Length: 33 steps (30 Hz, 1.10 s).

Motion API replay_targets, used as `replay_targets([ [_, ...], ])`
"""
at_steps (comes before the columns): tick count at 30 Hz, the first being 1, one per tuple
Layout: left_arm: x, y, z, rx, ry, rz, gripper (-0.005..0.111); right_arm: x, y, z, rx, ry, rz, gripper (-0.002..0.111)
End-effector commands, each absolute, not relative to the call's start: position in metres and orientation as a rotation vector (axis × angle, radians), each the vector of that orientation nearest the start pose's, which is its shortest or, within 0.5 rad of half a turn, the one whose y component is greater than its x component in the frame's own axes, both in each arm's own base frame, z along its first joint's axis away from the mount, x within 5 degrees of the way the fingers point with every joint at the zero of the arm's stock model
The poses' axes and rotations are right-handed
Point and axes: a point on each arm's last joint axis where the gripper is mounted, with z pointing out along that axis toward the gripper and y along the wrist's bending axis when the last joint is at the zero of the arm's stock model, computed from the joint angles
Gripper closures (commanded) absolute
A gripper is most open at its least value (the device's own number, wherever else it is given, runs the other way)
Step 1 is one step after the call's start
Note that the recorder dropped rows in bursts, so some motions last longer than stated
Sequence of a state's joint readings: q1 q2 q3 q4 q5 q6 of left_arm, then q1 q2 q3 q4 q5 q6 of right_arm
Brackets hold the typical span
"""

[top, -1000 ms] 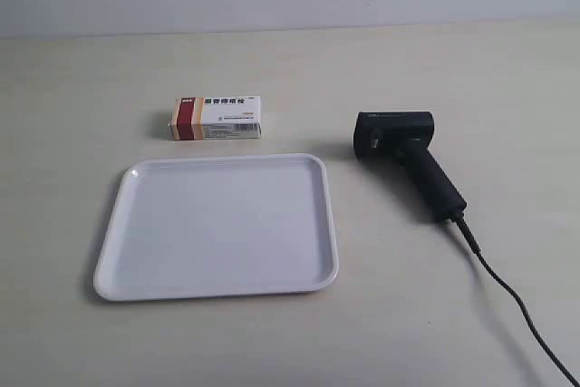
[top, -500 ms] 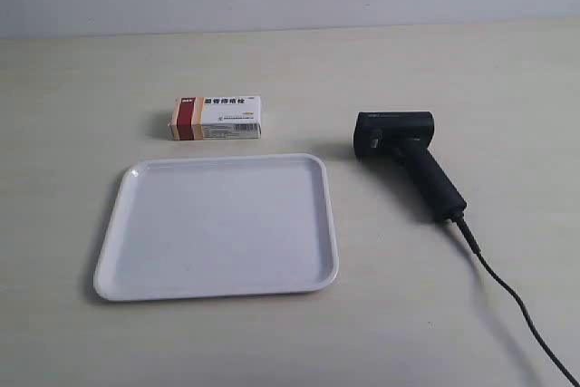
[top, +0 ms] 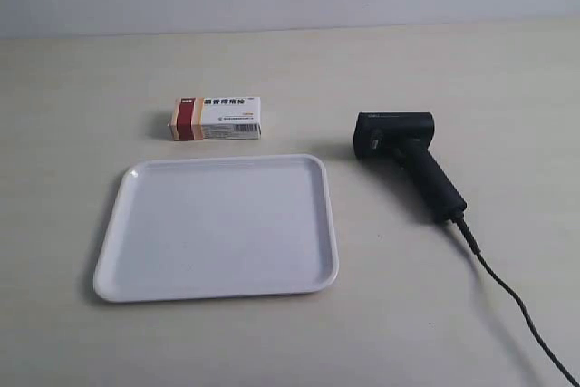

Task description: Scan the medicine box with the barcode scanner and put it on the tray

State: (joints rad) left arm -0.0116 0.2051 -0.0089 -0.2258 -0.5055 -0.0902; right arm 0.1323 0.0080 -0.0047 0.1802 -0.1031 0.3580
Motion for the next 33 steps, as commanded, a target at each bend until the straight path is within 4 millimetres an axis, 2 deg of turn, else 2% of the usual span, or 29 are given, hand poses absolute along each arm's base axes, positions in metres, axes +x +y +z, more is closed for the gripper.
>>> replay_targets([
  [1, 0.14, 0.006, 0.249, -0.224, 1.495, -0.117, 0.107, 0.065, 0.006, 0.224, 0.287, 1.447, 0.493, 0.108],
  [2, 0.169, 0.0, 0.244, -0.141, 1.617, -0.126, 0.107, 0.07, 0.007, 0.224, 0.277, 1.494, 0.471, 0.108],
  [3, 0.211, -0.012, 0.227, -0.014, 1.82, -0.188, 0.107, 0.077, 0.008, 0.221, 0.275, 1.563, 0.449, 0.108],
  [4, 0.23, -0.018, 0.223, 0.052, 1.885, -0.218, 0.107, 0.08, 0.009, 0.22, 0.276, 1.593, 0.44, 0.108],
  [5, 0.265, -0.036, 0.203, 0.257, 2.033, -0.305, 0.107, 0.088, 0.01, 0.217, 0.282, 1.655, 0.425, 0.108],
  [6, 0.285, -0.051, 0.194, 0.423, 2.091, -0.385, 0.107, 0.094, 0.011, 0.218, 0.287, 1.682, 0.419, 0.108],
  [8, 0.317, -0.084, 0.182, 0.761, 2.148, -0.594, 0.107, 0.106, 0.012, 0.22, 0.297, 1.715, 0.409, 0.108],
  [9, 0.331, -0.1, 0.181, 0.95, 2.103, -0.645, 0.107, 0.112, 0.012, 0.221, 0.306, 1.735, 0.406, 0.108],
  [11, 0.358, -0.124, 0.174, 1.11, 1.988, -0.646, 0.107, 0.123, 0.014, 0.218, 0.291, 1.799, 0.381, 0.108],
  [13, 0.371, -0.143, 0.16, 1.294, 1.866, -0.587, 0.103, 0.132, 0.015, 0.213, 0.294, 1.84, 0.367, 0.108],
  [15, 0.381, -0.152, 0.147, 1.342, 1.83, -0.549, 0.089, 0.139, 0.015, 0.209, 0.298, 1.853, 0.36, 0.108],
  [20, 0.402, -0.155, 0.126, 1.286, 1.867, -0.506, 0.034, 0.15, 0.018, 0.201, 0.286, 1.872, 0.358, 0.108],
  [23, 0.41, -0.156, 0.116, 1.299, 1.863, -0.496, 0.009, 0.154, 0.022, 0.196, 0.235, 1.898, 0.383, 0.108],
  [26, 0.42, -0.159, 0.105, 1.301, 1.864, -0.496, 0.004, 0.157, 0.028, 0.197, 0.18, 1.879, 0.438, 0.108],
  [31, 0.432, -0.162, 0.084, 1.311, 1.876, -0.505, 0.009, 0.157, 0.037, 0.199, 0.069, 1.856, 0.493, 0.108],
  [33, 0.433, -0.162, 0.075, 1.329, 1.884, -0.508, 0.015, 0.157, 0.038, 0.2, 0.049, 1.846, 0.497, 0.108],
])
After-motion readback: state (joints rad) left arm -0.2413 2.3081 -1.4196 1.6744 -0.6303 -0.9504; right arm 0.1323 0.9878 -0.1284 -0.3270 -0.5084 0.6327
